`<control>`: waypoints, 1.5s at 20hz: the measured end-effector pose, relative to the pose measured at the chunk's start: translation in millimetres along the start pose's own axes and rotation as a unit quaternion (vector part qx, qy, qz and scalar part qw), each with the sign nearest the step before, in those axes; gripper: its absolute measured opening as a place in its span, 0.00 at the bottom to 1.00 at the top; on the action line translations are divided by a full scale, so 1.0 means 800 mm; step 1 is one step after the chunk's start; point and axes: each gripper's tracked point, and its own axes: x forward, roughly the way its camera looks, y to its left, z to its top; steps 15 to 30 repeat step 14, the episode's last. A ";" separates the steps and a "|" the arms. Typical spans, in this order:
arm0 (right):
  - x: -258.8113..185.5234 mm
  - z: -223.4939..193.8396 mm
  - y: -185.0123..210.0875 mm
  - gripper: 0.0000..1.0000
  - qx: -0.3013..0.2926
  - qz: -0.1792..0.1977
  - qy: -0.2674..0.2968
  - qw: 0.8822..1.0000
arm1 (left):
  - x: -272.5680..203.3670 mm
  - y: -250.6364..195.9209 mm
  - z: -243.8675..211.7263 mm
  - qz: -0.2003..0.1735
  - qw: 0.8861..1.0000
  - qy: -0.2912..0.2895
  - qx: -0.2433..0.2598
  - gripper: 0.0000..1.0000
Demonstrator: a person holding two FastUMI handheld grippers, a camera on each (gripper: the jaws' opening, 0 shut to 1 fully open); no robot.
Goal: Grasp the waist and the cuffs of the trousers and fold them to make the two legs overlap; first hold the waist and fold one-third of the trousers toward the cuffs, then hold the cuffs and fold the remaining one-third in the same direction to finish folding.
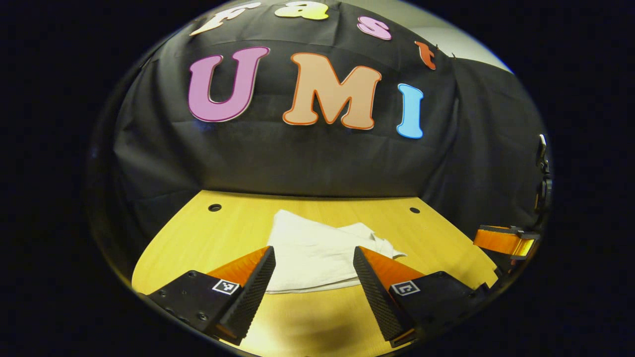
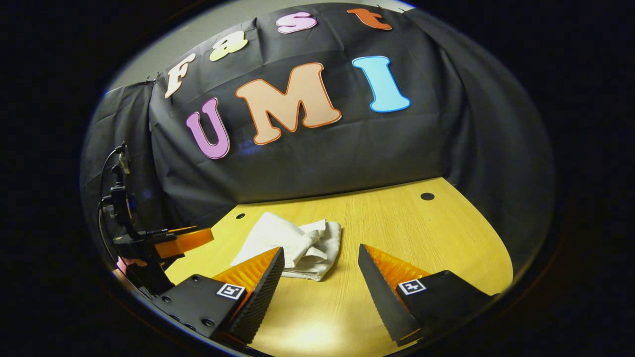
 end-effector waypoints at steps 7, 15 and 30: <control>-0.021 -0.010 0.044 0.96 -0.007 -0.017 -0.020 1.000 | -0.067 0.060 -0.002 0.024 0.999 -0.009 0.019 0.94; -0.038 -0.035 0.067 0.96 -0.008 -0.031 -0.014 0.999 | -0.087 0.066 0.009 0.004 1.000 -0.025 0.010 0.95; -0.038 -0.035 0.067 0.96 -0.008 -0.031 -0.014 0.999 | -0.087 0.066 0.009 0.004 1.000 -0.025 0.010 0.95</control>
